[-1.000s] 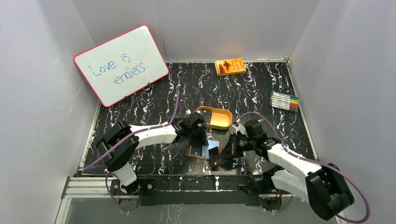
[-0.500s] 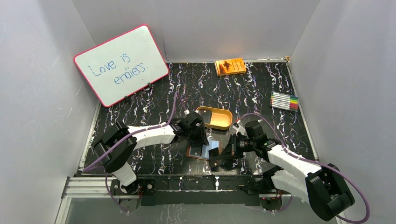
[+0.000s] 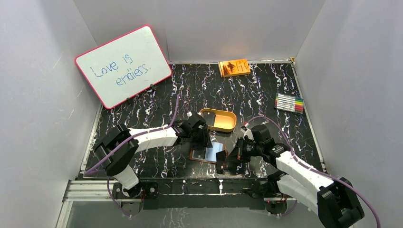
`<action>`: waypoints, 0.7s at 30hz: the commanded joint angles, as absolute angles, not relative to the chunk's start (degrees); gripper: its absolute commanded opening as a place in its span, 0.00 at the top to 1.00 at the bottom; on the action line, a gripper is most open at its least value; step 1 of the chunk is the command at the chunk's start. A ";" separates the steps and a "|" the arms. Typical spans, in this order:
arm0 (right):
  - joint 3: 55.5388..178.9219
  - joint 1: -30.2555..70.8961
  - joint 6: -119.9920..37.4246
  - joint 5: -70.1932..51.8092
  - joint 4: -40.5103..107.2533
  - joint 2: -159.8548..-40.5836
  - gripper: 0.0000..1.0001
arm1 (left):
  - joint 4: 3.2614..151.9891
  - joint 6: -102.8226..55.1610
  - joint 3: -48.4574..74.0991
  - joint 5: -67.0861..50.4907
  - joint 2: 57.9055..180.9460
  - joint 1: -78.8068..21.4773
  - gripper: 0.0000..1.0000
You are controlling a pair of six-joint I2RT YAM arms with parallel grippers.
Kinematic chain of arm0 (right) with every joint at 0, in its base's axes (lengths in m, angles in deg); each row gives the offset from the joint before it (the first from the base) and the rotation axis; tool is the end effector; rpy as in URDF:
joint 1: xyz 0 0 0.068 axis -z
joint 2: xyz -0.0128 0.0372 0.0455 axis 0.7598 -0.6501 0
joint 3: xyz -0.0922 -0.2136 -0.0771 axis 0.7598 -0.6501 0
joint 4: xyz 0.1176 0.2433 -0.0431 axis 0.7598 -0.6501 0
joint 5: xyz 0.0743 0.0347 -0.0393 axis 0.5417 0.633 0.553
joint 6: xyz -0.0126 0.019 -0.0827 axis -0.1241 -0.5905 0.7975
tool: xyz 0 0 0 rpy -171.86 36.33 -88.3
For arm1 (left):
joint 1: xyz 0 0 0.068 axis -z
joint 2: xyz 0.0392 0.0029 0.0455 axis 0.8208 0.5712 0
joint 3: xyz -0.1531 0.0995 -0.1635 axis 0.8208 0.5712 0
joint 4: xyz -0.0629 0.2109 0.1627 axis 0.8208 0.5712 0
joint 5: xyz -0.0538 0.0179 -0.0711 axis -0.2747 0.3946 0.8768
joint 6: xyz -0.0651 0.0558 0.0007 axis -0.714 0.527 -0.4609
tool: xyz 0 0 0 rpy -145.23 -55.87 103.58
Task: Put the credit cards into the card holder
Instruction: Turn over the card slot in the card holder.
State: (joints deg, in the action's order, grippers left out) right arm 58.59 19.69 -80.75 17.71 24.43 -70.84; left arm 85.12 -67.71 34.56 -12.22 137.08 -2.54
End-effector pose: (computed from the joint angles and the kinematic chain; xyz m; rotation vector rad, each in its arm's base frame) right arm 0.1679 0.1455 0.1054 0.0356 2.5869 1.2950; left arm 0.2156 -0.2919 0.1068 -0.0268 2.6343 -0.8766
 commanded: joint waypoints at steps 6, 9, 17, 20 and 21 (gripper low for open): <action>59.16 19.48 -81.85 13.97 18.97 -66.44 1.00 | 87.89 -64.05 31.76 -10.85 138.56 -2.78 0.53; 58.25 19.52 -82.37 14.81 19.77 -66.92 1.00 | 88.01 -63.93 31.68 -10.93 139.24 -2.78 0.52; 58.89 19.52 -82.87 10.86 16.83 -64.75 1.00 | 87.86 -63.77 32.51 -10.91 140.29 -2.78 0.52; 59.32 19.54 -83.22 9.41 15.44 -62.29 1.00 | 88.02 -63.44 32.69 -11.11 141.07 -2.78 0.52; 59.35 19.48 -83.32 9.48 15.30 -62.00 1.00 | 88.10 -63.36 32.69 -11.11 141.46 -2.78 0.52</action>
